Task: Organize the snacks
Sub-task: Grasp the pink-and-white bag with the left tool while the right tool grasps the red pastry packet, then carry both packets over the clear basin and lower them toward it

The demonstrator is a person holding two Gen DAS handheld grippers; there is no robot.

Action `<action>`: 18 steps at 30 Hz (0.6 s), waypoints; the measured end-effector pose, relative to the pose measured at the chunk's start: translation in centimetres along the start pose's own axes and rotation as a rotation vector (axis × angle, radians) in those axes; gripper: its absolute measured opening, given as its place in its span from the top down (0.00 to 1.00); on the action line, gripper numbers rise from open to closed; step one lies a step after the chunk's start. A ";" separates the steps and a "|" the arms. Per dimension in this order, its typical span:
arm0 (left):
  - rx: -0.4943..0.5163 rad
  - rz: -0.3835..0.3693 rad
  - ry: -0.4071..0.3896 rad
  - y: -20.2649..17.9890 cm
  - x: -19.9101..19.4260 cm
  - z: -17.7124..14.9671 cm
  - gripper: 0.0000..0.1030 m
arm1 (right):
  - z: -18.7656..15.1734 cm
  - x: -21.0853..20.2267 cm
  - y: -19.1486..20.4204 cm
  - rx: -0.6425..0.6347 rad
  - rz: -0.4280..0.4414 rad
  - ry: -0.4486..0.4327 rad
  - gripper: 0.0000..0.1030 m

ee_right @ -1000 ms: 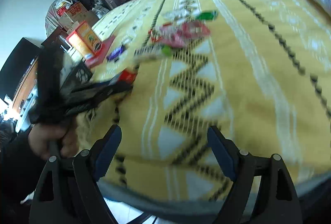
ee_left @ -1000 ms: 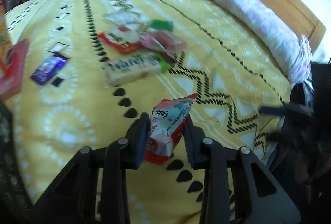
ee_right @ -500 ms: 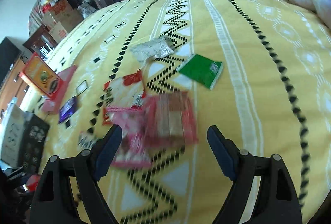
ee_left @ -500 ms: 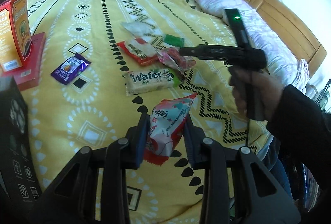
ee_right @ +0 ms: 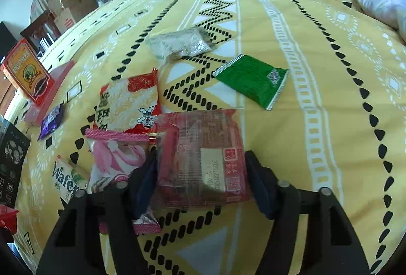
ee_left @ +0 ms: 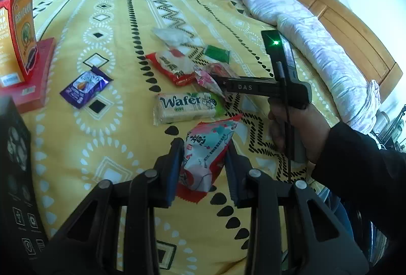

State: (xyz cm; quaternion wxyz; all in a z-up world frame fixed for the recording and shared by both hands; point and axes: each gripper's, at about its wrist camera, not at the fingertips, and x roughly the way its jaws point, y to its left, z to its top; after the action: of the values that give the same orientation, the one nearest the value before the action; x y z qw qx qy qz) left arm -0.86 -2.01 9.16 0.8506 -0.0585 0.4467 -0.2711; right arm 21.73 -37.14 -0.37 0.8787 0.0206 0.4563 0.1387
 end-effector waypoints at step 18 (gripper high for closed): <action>0.082 0.143 -0.298 -1.8 -12.1 3.4 0.68 | -0.3 -18.1 7.1 -0.074 0.144 -0.346 0.42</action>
State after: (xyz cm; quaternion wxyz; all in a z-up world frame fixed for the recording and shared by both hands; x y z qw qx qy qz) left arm -4.38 2.23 20.60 0.9262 -0.0312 0.3073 -0.2163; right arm 10.01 -35.07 15.04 0.9319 0.0444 0.2905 0.2125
